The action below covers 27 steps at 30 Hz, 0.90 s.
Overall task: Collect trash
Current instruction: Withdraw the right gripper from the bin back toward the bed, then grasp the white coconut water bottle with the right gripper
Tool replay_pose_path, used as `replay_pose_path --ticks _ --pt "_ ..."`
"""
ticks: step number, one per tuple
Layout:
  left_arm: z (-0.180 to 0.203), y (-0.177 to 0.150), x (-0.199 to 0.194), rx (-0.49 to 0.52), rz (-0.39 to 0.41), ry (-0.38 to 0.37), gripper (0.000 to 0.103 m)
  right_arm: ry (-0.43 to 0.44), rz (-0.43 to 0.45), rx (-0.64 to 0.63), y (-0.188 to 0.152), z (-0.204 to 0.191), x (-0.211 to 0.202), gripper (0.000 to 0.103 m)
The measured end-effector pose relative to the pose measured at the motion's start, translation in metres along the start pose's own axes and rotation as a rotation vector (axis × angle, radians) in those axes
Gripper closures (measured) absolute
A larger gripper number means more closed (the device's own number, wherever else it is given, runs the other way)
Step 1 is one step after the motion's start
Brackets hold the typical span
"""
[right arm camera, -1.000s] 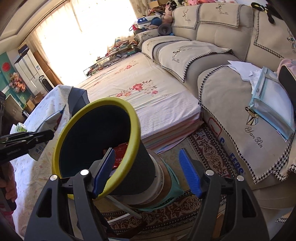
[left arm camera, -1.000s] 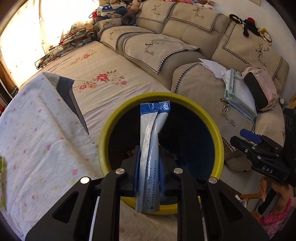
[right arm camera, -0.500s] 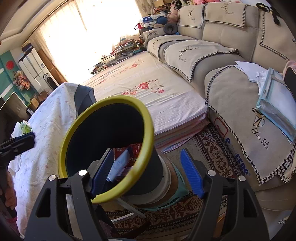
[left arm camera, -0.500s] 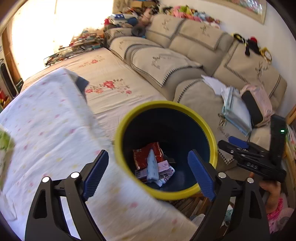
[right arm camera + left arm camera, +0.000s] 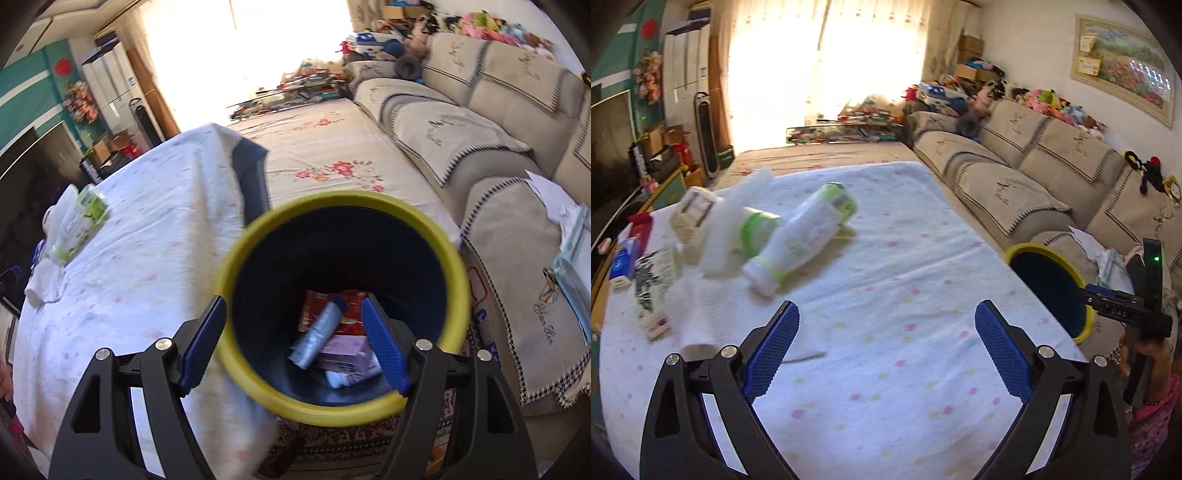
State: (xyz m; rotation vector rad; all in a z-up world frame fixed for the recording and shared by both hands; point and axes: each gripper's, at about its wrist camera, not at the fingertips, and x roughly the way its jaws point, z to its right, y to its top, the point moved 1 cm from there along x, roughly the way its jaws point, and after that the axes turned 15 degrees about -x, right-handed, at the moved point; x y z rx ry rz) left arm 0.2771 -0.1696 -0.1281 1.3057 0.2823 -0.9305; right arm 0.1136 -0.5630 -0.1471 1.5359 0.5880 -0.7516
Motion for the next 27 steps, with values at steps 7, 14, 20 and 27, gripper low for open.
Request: replay_pose_path --ticks 7,14,20,27 --pt "-0.121 0.017 -0.018 -0.121 0.097 0.179 0.008 0.111 0.030 -0.127 0.047 -0.096 0.013 0.031" --pt "-0.192 0.014 -0.018 -0.259 0.148 0.227 0.008 0.229 0.039 -0.170 0.102 -0.182 0.041 0.031" --pt "-0.196 0.012 -0.019 -0.274 0.171 0.286 0.008 0.245 0.066 -0.164 0.128 -0.248 0.057 0.024" --pt "-0.198 0.010 -0.023 -0.295 0.177 0.284 0.008 0.221 0.030 -0.196 0.122 -0.317 0.081 0.024"
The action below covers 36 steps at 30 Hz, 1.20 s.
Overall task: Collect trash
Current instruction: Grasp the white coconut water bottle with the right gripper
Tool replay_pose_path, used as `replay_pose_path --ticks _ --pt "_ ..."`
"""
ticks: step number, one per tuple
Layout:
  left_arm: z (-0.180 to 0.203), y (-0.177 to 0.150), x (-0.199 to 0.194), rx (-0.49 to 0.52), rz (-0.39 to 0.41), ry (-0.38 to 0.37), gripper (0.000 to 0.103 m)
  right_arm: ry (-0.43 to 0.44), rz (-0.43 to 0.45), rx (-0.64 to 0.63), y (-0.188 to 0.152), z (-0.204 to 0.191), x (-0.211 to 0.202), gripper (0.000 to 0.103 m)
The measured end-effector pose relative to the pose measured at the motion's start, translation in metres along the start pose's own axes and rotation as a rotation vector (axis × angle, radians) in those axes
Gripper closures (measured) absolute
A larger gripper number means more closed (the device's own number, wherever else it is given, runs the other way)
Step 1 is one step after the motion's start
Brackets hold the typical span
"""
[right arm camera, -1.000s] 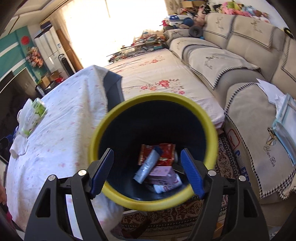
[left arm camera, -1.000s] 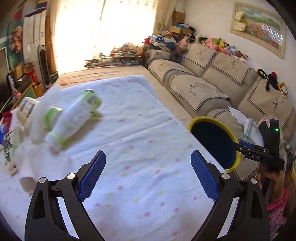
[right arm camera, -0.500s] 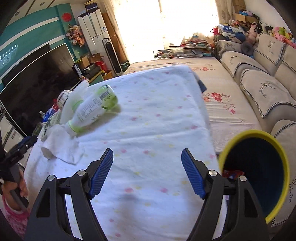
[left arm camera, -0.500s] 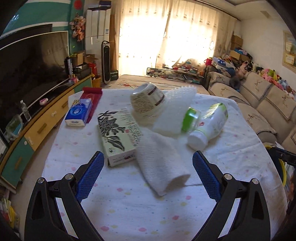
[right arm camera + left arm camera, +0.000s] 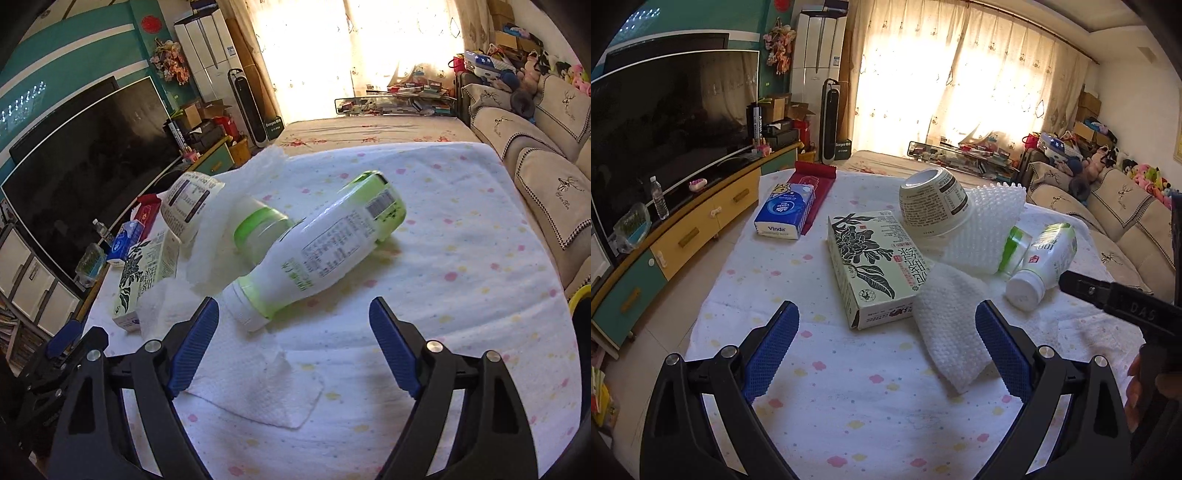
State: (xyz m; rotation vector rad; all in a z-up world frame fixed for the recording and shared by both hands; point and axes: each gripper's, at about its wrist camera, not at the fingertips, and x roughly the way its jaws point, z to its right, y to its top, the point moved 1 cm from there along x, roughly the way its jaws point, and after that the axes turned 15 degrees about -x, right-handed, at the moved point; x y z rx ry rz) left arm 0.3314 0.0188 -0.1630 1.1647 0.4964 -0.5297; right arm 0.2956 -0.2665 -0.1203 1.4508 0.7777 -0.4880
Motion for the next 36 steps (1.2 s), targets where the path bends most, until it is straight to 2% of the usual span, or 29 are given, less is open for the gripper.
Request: replay_pose_path --ticks 4,8,13,19,23,26,29,33,36 --pt "0.001 -0.002 -0.002 -0.001 0.002 -0.005 0.008 -0.012 -0.055 0.001 -0.002 -0.012 0.019 0.024" --pt "0.003 -0.004 -0.001 0.004 0.000 -0.001 0.008 -0.045 -0.072 -0.015 -0.002 -0.019 0.030 0.024" --pt "0.002 -0.005 0.001 0.004 -0.003 0.007 0.008 -0.057 -0.084 0.010 -0.003 -0.007 0.035 0.024" --pt "0.004 -0.006 0.003 0.010 -0.007 0.009 0.008 -0.110 -0.070 0.070 -0.016 0.045 0.011 0.024" --pt "0.006 -0.008 0.003 0.016 -0.009 0.008 0.008 -0.177 -0.065 0.126 -0.027 0.086 -0.003 0.024" --pt "0.007 -0.009 0.003 0.020 -0.008 0.009 0.008 -0.170 -0.047 0.164 -0.030 0.104 -0.010 0.024" --pt "0.008 -0.009 0.004 0.023 -0.013 0.011 0.008 -0.162 -0.014 0.164 -0.020 0.102 -0.012 0.024" --pt "0.008 -0.009 0.004 0.022 -0.013 0.012 0.008 -0.164 0.023 0.141 0.010 0.087 -0.006 0.024" --pt "0.008 -0.009 0.005 0.020 -0.016 0.009 0.008 -0.183 0.010 0.146 0.033 0.078 0.011 0.024"
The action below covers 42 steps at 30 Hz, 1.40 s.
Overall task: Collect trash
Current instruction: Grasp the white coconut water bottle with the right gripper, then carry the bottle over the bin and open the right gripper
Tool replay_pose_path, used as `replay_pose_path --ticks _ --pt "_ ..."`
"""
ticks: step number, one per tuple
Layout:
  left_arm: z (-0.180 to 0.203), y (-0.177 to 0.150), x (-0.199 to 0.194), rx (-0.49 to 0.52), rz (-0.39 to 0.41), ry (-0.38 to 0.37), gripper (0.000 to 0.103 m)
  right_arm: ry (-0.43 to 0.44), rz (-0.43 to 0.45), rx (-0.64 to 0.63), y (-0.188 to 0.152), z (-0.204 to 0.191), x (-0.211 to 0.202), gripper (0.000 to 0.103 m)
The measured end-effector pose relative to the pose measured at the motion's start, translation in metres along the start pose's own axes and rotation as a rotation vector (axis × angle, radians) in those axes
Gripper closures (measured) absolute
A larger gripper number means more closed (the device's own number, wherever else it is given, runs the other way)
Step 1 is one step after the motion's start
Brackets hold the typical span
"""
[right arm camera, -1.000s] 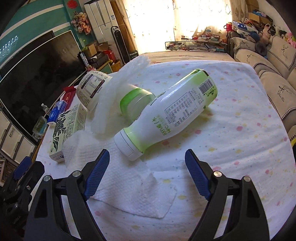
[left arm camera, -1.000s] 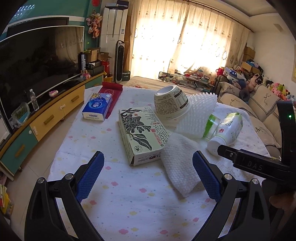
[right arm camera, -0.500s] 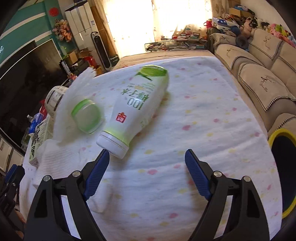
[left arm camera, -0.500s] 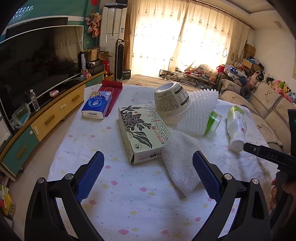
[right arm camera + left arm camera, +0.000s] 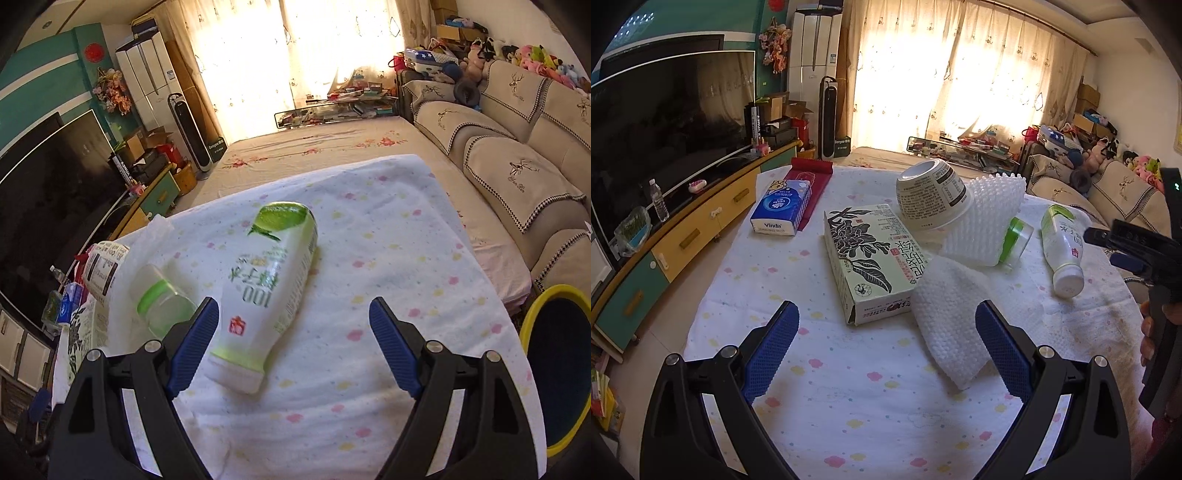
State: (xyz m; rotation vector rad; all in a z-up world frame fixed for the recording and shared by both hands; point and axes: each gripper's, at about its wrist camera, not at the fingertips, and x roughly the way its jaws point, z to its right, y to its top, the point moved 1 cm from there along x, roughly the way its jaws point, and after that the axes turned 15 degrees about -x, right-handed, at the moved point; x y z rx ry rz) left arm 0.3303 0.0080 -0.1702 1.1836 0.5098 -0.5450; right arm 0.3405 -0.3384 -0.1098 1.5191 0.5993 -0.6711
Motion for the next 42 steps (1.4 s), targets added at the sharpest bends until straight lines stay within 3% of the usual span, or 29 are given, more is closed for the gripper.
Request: replay_pose_path --ticks 7,11,12,14,18,31,37,42 --pt "0.003 -0.002 0.000 0.008 -0.009 -0.017 0.008 -0.086 -0.094 0.030 0.021 -0.008 0.048 0.024" --pt "0.007 -0.003 -0.001 0.019 -0.009 -0.026 0.008 -0.093 -0.136 0.058 0.018 -0.009 0.067 0.030" --pt "0.007 -0.003 -0.001 0.020 -0.009 -0.028 0.008 -0.093 -0.142 0.061 0.016 -0.011 0.070 0.032" --pt "0.007 -0.003 -0.001 0.020 -0.008 -0.030 0.008 -0.092 -0.149 0.059 0.012 -0.016 0.074 0.046" --pt "0.007 -0.003 -0.001 0.016 -0.009 -0.034 0.008 -0.087 -0.129 0.034 0.007 -0.017 0.068 0.050" --pt "0.009 -0.005 -0.002 0.025 -0.006 -0.033 0.008 0.039 0.002 -0.014 -0.026 0.017 -0.025 0.053" --pt "0.011 -0.006 -0.002 0.034 -0.004 -0.029 0.008 0.047 0.066 0.044 -0.048 0.070 -0.075 0.053" --pt "0.010 -0.007 -0.003 0.040 0.002 -0.027 0.008 -0.002 0.110 0.100 -0.065 0.127 -0.108 0.053"
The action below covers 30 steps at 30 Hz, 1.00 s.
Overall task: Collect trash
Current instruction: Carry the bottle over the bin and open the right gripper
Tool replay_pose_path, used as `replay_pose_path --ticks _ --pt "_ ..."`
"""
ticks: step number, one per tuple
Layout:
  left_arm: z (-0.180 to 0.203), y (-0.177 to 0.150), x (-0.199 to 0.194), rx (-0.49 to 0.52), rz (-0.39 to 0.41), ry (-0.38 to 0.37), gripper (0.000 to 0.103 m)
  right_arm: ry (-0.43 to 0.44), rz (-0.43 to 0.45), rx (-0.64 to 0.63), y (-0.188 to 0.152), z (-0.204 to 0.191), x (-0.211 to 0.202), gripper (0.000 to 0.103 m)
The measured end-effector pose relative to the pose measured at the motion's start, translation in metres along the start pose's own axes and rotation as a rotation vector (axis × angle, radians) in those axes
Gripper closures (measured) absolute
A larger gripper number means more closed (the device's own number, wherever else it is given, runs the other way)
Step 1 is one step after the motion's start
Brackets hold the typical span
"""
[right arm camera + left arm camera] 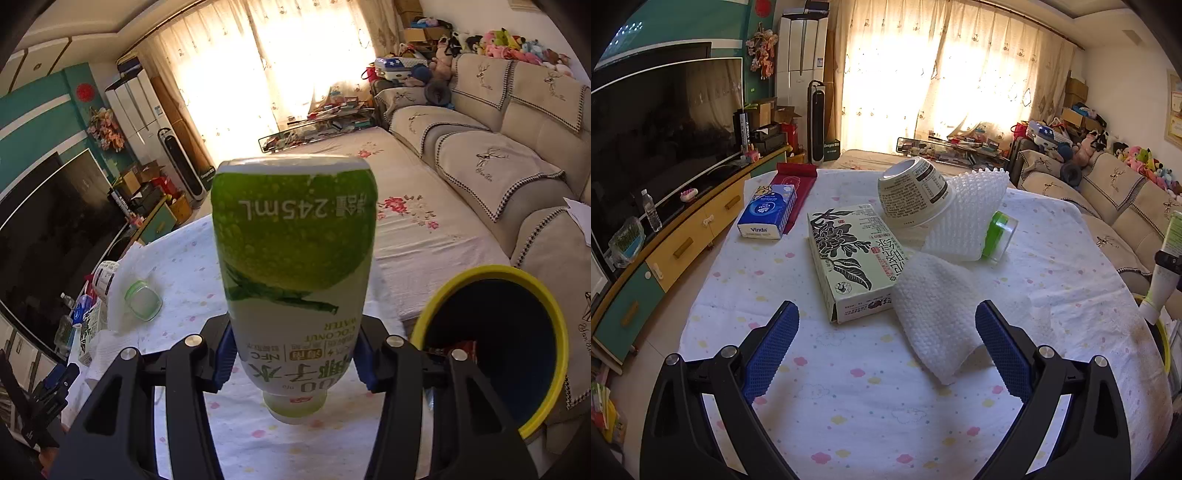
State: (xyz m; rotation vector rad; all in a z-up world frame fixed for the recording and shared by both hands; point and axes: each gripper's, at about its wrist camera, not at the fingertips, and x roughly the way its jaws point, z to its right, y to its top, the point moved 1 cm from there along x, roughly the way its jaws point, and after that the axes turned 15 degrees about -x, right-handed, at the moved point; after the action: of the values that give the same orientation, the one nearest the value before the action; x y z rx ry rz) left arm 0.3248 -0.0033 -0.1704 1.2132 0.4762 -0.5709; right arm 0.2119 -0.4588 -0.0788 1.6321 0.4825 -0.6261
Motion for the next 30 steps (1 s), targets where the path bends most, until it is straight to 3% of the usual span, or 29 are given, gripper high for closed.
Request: replay_pose_path --ticks 5,14,21,24,30 --pt "0.000 0.000 -0.002 0.004 0.010 -0.008 0.008 -0.102 0.001 0.066 -0.017 0.064 -0.016 0.053" --pt "0.004 -0.002 0.001 0.026 -0.001 -0.003 0.008 -0.236 -0.126 0.175 -0.064 0.153 0.009 0.053" --pt "0.007 -0.004 0.006 0.040 -0.008 0.011 0.008 -0.255 -0.192 0.204 -0.086 0.168 0.031 0.052" --pt "0.007 -0.005 0.007 0.040 -0.014 0.011 0.008 -0.279 -0.174 0.199 -0.085 0.167 0.026 0.039" --pt "0.010 -0.006 0.012 0.033 -0.055 -0.025 0.008 -0.280 -0.148 0.181 -0.081 0.161 0.016 0.037"
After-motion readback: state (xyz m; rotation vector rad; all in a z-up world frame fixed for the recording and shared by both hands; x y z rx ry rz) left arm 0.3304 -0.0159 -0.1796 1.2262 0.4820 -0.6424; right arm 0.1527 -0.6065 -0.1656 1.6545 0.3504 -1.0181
